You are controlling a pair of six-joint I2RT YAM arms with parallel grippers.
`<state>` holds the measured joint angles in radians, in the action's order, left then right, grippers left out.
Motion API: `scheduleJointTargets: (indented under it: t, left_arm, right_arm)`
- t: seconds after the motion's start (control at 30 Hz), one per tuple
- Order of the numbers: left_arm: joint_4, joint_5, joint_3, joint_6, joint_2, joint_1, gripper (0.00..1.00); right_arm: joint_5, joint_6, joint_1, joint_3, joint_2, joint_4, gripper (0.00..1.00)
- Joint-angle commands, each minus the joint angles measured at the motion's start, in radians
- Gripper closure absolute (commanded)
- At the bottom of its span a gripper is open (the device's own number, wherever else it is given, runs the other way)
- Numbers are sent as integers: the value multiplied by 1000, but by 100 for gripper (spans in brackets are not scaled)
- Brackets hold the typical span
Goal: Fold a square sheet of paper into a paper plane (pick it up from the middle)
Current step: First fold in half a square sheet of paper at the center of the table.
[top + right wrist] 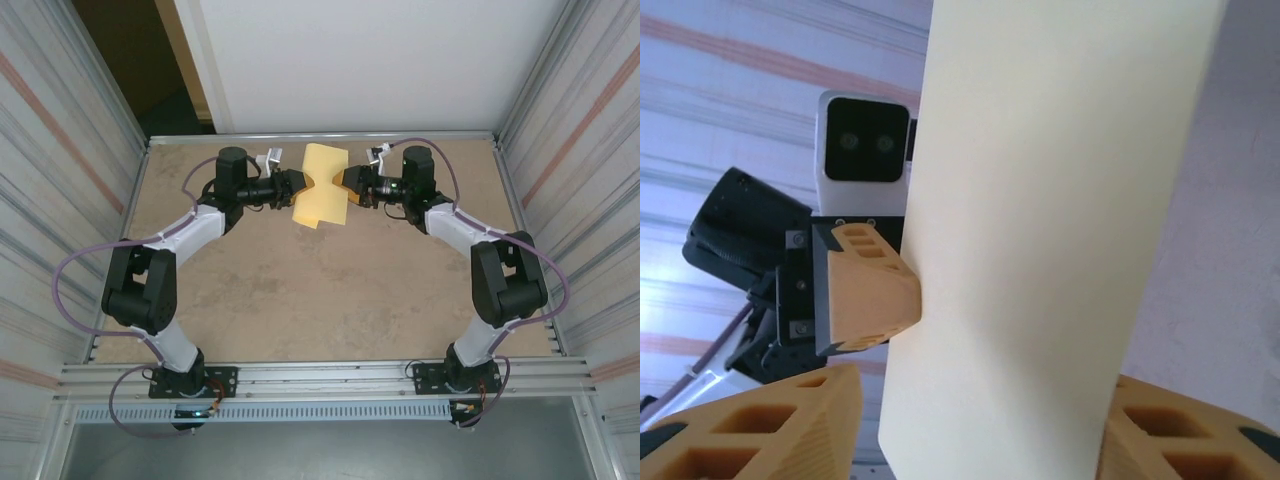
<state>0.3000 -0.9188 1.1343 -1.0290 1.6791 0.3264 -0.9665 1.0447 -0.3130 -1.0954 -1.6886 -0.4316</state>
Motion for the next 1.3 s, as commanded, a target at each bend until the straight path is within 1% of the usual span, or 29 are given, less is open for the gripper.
scheduleJointTargets:
  t: [0.0,0.1,0.17,0.3,0.37,0.4,0.47,0.53,0.6,0.63,0.73,0.83,0.97,1.07,1.17,1.27]
  left_arm:
    - [-22,-5,-4,18,6,-1,71]
    - [-36,-5,-10,26,-1,-1,71]
    - [-43,-4,-16,32,-8,-1,70]
    - [-76,12,-31,54,-25,-1,69]
    - [-99,25,-39,66,-35,-1,66]
    - [-110,35,-45,72,-42,-1,63]
    - [-144,65,-61,90,-62,-1,54]
    - [-203,122,-80,125,-93,-3,41]
    - [-261,181,-103,155,-125,-10,30]
    - [-288,211,-117,166,-143,-14,26]
    - [-334,279,-168,191,-196,-23,17]
    - [-369,326,-209,210,-248,-24,12]
    - [-371,347,-271,201,-330,-19,7]
    - [-361,370,-338,206,-403,2,3]
    - [-382,384,-393,207,-468,13,2]
    - [-376,408,-452,183,-516,22,1]
  right_arm:
    - [2,-28,5,-2,43,57,58]
    - [20,-47,4,-24,38,128,70]
    - [29,-51,5,-37,32,162,81]
    - [50,-52,3,-42,39,196,96]
    - [66,-64,3,-43,52,232,100]
    - [77,-75,3,-43,63,257,100]
    - [90,-101,5,-41,85,313,100]
    - [115,-145,12,-45,118,415,100]
    - [159,-189,25,-50,154,533,100]
    - [181,-208,35,-52,174,593,100]
    - [230,-265,57,-45,257,740,100]
    - [290,-323,59,-61,328,879,100]
    - [343,-361,26,-97,348,968,100]
    - [407,-404,-37,-141,288,1024,100]
    - [530,-433,-105,-201,191,1079,100]
    - [579,-436,-159,-246,75,1080,100]
